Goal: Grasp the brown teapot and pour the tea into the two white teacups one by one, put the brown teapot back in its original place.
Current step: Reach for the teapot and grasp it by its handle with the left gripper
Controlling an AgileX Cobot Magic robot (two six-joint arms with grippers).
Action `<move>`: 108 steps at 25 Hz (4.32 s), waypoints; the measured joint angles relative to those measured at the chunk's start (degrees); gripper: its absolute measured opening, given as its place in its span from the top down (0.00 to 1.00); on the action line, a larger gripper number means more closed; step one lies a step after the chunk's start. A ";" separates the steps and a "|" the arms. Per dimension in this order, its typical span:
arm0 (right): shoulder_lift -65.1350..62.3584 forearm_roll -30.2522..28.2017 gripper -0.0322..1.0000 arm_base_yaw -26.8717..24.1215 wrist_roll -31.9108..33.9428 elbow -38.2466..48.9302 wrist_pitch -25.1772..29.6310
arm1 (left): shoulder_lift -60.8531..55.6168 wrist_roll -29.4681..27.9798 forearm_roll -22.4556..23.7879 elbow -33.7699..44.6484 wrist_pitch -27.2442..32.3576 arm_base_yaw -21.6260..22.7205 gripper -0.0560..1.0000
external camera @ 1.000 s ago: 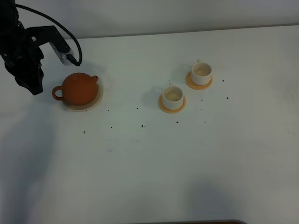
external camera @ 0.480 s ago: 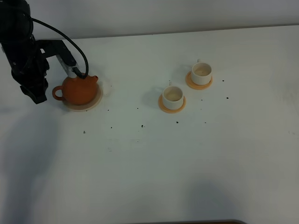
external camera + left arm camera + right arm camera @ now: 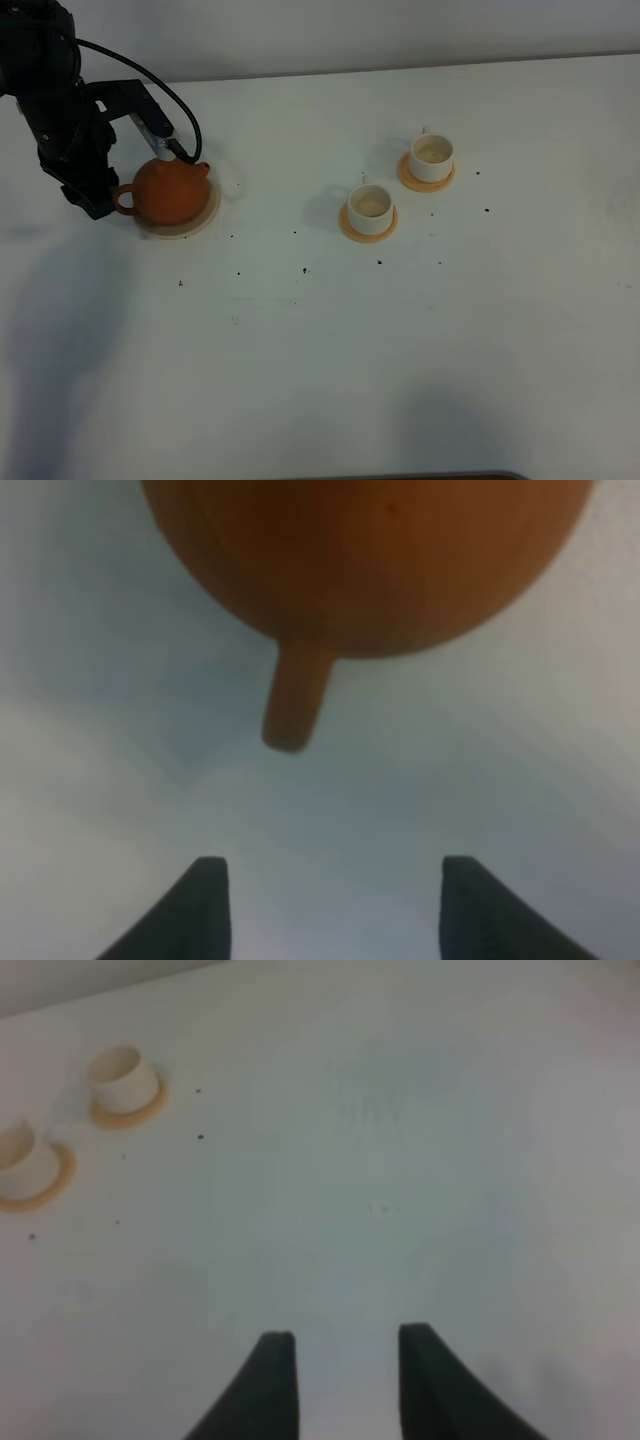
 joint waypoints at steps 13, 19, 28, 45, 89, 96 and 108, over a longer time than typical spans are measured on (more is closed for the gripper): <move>0.00 0.00 0.74 0.00 0.05 0.00 0.00 | 6.30 0.79 1.50 -7.53 -0.85 -2.96 0.50; 0.00 0.00 0.74 0.00 0.05 0.00 0.00 | 6.93 0.97 1.61 -7.97 0.08 -2.96 0.50; 0.00 0.00 0.74 0.00 0.05 0.00 0.00 | 7.30 5.02 1.39 -7.97 0.30 -2.96 0.61; 0.00 0.00 0.74 0.00 0.05 0.00 0.00 | 9.48 11.20 2.94 -8.58 -0.79 -3.41 0.70; 0.00 0.00 0.74 0.00 0.00 0.00 0.00 | 7.95 15.09 1.77 -8.62 0.83 -4.01 0.58; 0.00 0.00 0.74 0.00 0.05 0.00 0.00 | 7.95 15.09 2.16 -8.62 0.99 -4.01 0.58; 0.00 0.00 0.74 0.00 0.05 0.00 0.00 | 7.95 15.03 2.16 -8.62 3.24 -4.01 0.58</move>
